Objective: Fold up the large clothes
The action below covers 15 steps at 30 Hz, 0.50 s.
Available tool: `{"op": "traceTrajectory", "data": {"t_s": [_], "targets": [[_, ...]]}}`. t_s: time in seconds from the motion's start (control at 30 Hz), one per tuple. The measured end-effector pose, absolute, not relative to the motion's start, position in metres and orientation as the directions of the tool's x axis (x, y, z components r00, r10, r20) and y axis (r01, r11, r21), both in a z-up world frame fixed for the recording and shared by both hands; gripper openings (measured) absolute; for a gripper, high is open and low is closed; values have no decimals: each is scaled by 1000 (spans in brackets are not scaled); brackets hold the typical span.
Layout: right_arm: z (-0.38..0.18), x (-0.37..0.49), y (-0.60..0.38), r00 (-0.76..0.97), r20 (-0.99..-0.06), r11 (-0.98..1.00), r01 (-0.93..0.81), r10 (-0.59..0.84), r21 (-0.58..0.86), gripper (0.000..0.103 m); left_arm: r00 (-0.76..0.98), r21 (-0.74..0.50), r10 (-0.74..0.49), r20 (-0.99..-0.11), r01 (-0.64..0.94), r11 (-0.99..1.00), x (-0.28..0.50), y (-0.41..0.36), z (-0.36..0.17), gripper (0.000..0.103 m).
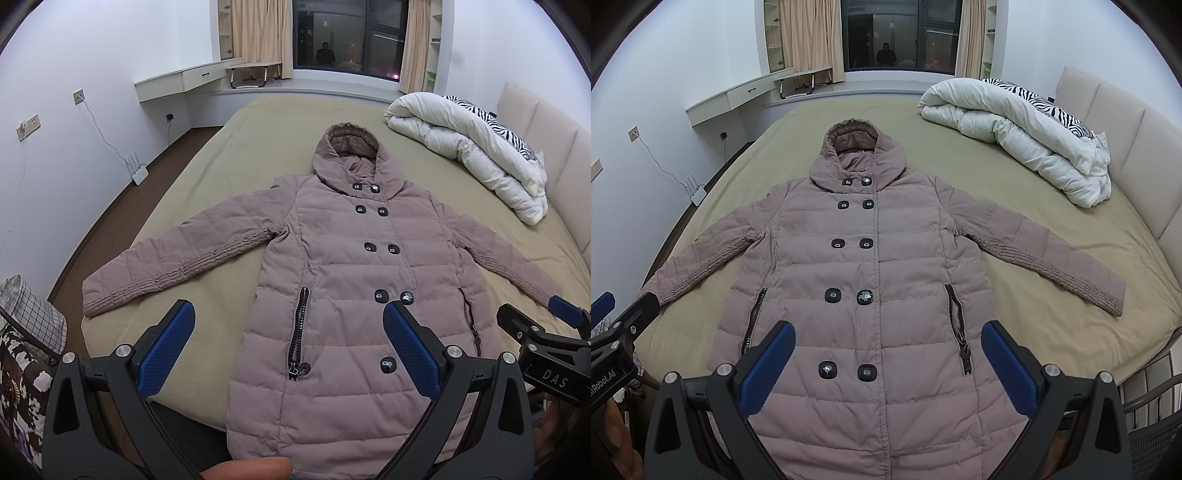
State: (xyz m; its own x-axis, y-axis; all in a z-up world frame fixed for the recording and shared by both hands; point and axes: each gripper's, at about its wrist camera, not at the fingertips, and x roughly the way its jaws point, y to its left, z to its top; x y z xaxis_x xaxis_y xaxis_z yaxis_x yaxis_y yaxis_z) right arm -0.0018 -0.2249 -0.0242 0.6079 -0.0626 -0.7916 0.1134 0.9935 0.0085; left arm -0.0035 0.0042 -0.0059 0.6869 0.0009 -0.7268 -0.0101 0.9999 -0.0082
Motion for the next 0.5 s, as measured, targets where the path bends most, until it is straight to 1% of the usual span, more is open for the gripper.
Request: {"op": "traceTrajectory", "data": {"t_s": [0.5], "targets": [[-26, -2, -226, 607, -792, 993, 114, -60, 12, 103, 686, -9, 1, -728, -11, 1000, -2, 4, -6, 103]]}}
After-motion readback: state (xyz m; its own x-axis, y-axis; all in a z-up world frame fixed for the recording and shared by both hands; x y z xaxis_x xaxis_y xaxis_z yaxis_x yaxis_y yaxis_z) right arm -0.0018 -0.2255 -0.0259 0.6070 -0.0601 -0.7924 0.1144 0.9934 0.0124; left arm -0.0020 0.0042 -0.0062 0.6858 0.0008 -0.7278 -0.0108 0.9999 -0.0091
